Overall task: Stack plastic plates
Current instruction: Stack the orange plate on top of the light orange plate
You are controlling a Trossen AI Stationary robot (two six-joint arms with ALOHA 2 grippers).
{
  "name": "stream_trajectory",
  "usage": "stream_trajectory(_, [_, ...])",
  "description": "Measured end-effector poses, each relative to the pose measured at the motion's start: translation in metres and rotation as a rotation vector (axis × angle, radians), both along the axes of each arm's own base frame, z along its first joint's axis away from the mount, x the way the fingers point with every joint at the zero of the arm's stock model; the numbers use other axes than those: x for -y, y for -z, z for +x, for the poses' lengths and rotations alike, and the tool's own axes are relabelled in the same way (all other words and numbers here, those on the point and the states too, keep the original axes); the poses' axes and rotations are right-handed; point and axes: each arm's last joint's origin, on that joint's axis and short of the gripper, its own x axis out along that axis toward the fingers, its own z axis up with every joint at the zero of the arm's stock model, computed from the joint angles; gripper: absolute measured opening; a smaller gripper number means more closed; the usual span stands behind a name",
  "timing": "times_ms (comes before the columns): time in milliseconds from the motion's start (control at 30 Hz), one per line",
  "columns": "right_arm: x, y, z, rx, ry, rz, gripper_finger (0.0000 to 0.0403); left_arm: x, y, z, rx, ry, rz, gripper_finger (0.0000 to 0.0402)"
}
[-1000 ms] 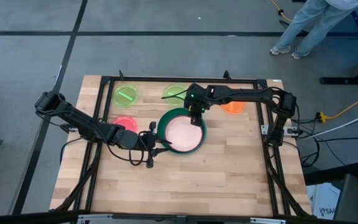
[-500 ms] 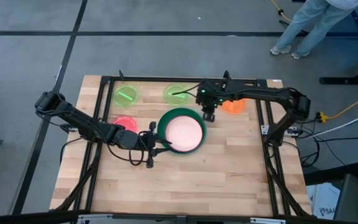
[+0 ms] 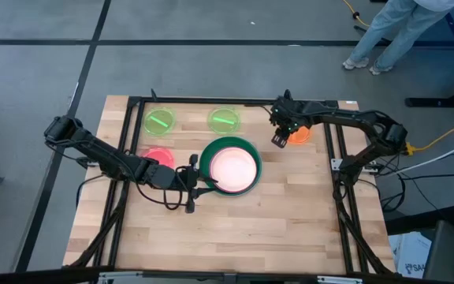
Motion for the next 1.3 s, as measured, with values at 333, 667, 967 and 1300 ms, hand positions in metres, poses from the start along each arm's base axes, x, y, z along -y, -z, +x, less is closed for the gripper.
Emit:
stream_trajectory(333, [0.000,0.021,-0.004,0.026,0.060,-0.020,0.0187,-0.003,0.000,0.001,0.000,-0.011,0.000,0.0101])
stream_trajectory(667, [0.002,0.051,-0.006,-0.083,0.084,-0.043,0.0188,-0.005,0.000,0.002,0.000,-0.020,-0.001,0.0101])
stream_trajectory(967, [0.003,0.055,-0.004,-0.095,0.056,-0.052,0.0119,-0.005,0.000,0.002,0.000,-0.020,-0.001,0.0101])
stream_trajectory(1300, [0.005,0.055,-0.003,-0.109,0.013,-0.080,0.0006,-0.005,0.000,0.002,0.000,-0.020,-0.001,0.0101])
